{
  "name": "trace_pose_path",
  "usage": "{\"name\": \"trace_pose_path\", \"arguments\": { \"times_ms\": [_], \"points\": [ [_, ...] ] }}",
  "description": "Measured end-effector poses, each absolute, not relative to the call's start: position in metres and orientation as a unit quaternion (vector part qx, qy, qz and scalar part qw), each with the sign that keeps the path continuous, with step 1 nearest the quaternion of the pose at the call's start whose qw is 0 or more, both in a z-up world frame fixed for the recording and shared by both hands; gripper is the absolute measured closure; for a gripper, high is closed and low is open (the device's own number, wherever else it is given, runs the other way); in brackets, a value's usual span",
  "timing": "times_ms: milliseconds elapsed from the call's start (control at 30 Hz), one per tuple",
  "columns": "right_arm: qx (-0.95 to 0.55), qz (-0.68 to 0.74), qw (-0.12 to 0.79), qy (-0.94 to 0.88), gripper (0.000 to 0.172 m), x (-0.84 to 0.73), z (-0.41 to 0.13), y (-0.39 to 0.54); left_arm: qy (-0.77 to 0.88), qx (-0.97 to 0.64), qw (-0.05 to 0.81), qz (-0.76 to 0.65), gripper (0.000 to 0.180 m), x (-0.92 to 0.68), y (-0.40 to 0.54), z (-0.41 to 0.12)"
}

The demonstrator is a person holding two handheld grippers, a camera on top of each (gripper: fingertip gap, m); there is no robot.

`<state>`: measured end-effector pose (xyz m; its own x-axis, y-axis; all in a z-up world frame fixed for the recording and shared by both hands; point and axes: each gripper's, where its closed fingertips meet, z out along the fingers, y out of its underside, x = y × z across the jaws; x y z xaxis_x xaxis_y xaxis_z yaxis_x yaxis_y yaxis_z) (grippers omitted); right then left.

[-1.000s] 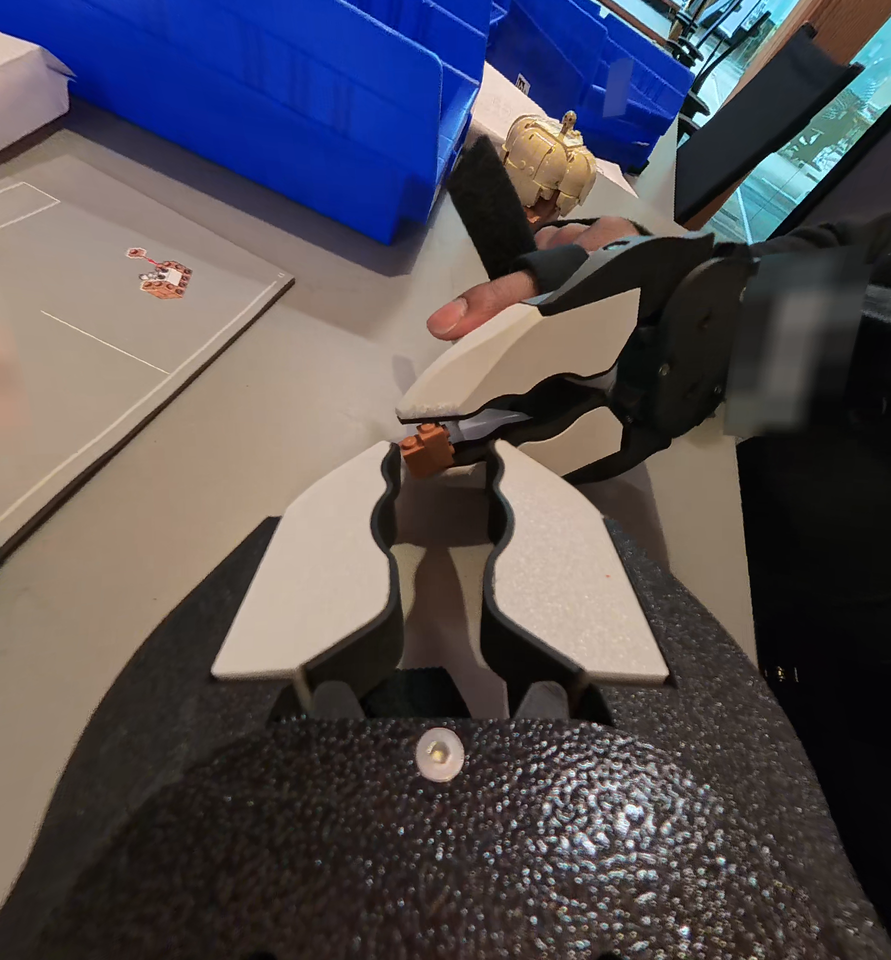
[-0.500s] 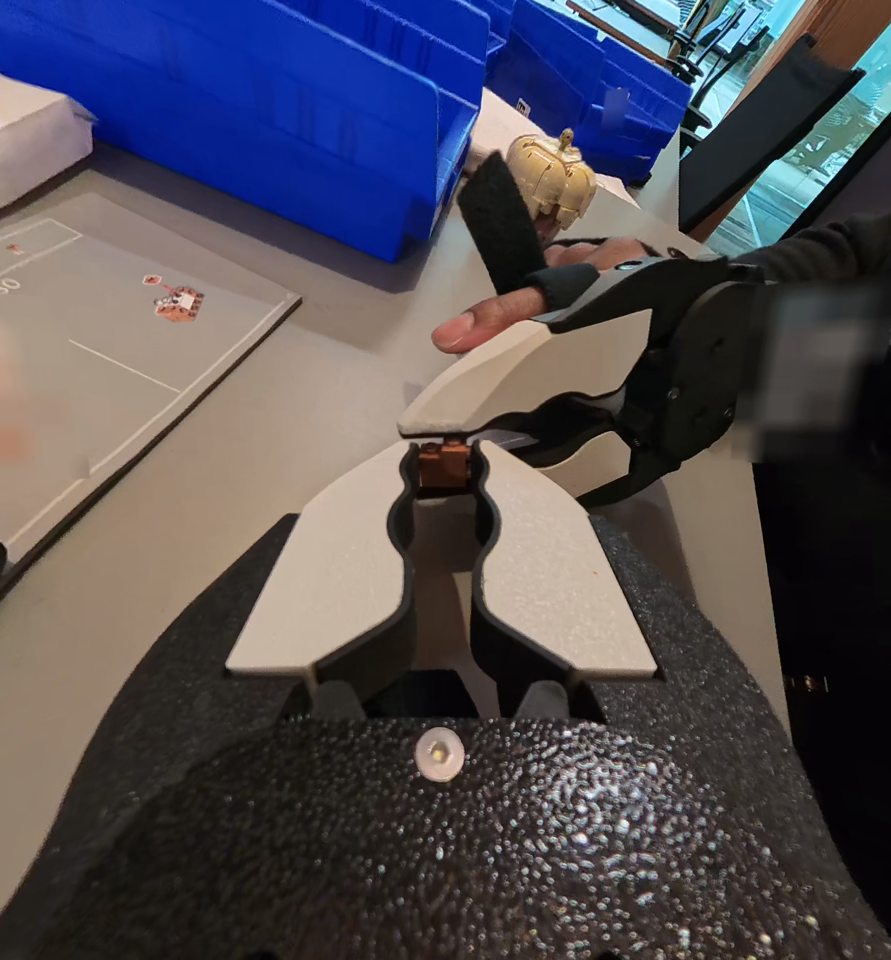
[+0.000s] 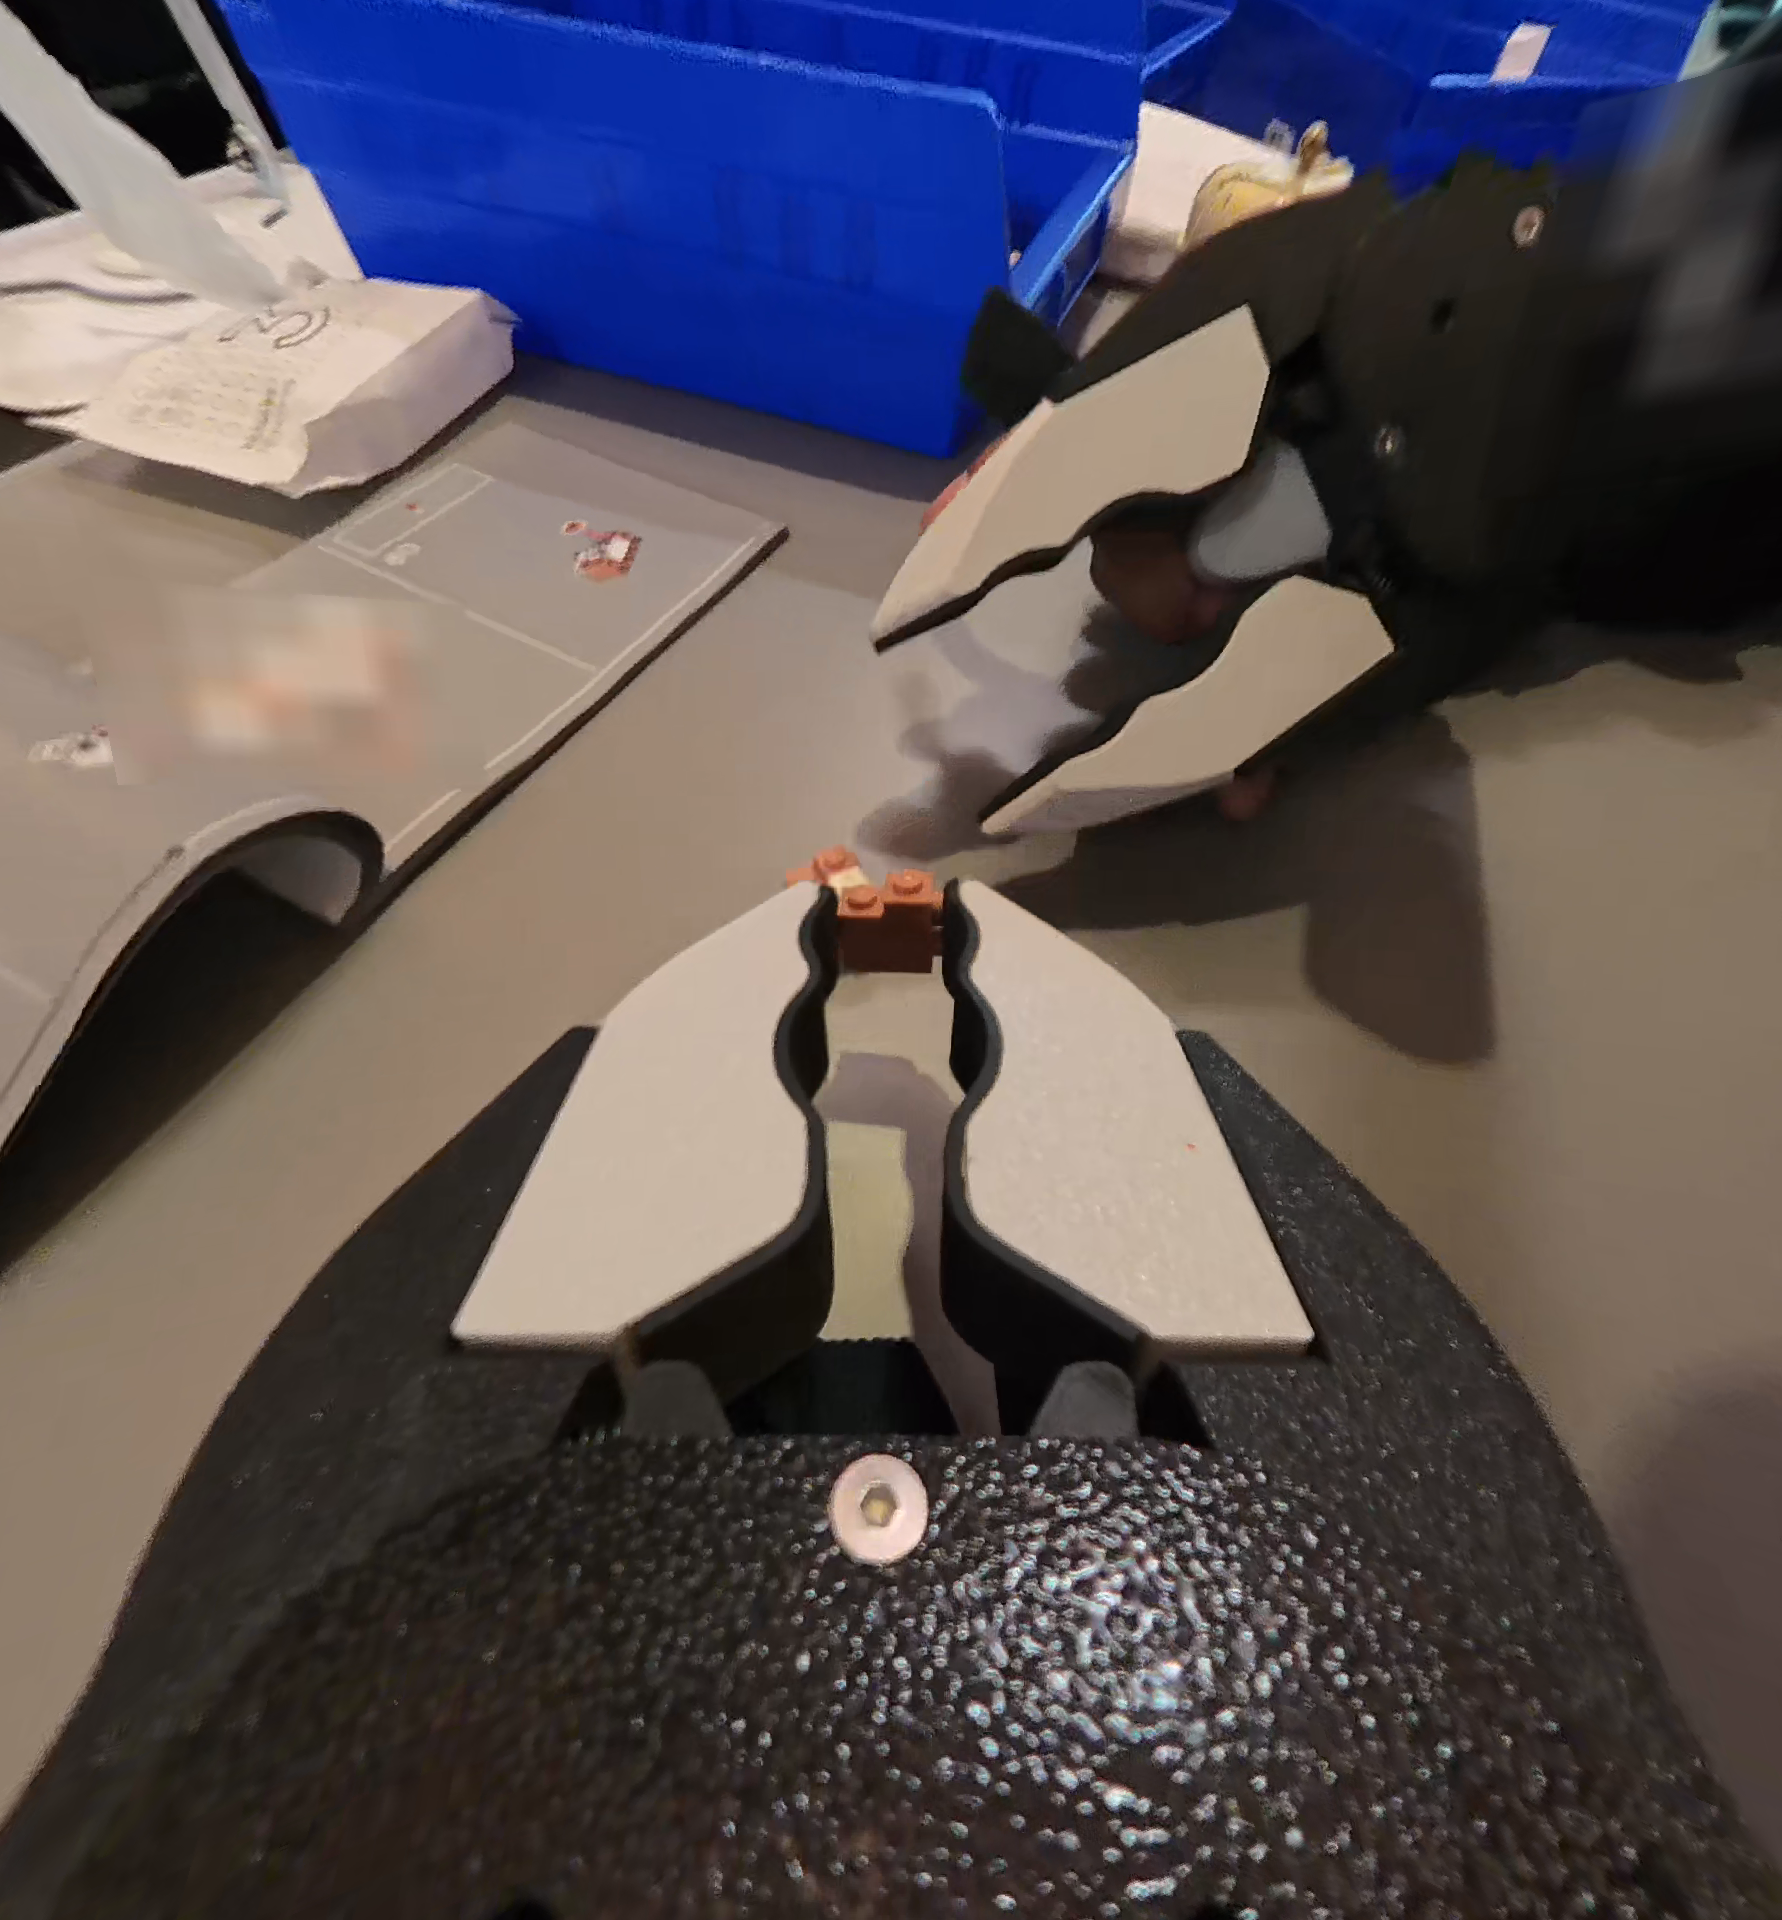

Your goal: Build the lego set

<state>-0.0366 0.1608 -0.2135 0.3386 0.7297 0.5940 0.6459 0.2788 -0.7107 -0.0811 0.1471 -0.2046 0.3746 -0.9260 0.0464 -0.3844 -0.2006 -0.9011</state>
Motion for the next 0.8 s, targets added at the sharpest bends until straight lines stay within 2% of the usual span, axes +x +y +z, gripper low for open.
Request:
{"name": "trace_pose_path", "arguments": {
  "times_ms": [100, 267, 800],
  "points": [
    [-0.595, 0.028, 0.551, -0.584, 0.131, -0.038, -0.217, 0.160, 0.477, -0.713, 0.438, -0.269, 0.162, -0.088, 0.143, -0.211],
    [-0.594, 0.014, 0.541, -0.595, 0.134, -0.039, -0.221, 0.159, 0.511, -0.727, 0.400, -0.222, 0.162, -0.084, 0.140, -0.230],
    [-0.608, 0.020, 0.527, -0.594, 0.137, -0.034, -0.224, 0.159, 0.523, -0.758, 0.347, -0.177, 0.158, -0.082, 0.139, -0.250]
  ]
}}
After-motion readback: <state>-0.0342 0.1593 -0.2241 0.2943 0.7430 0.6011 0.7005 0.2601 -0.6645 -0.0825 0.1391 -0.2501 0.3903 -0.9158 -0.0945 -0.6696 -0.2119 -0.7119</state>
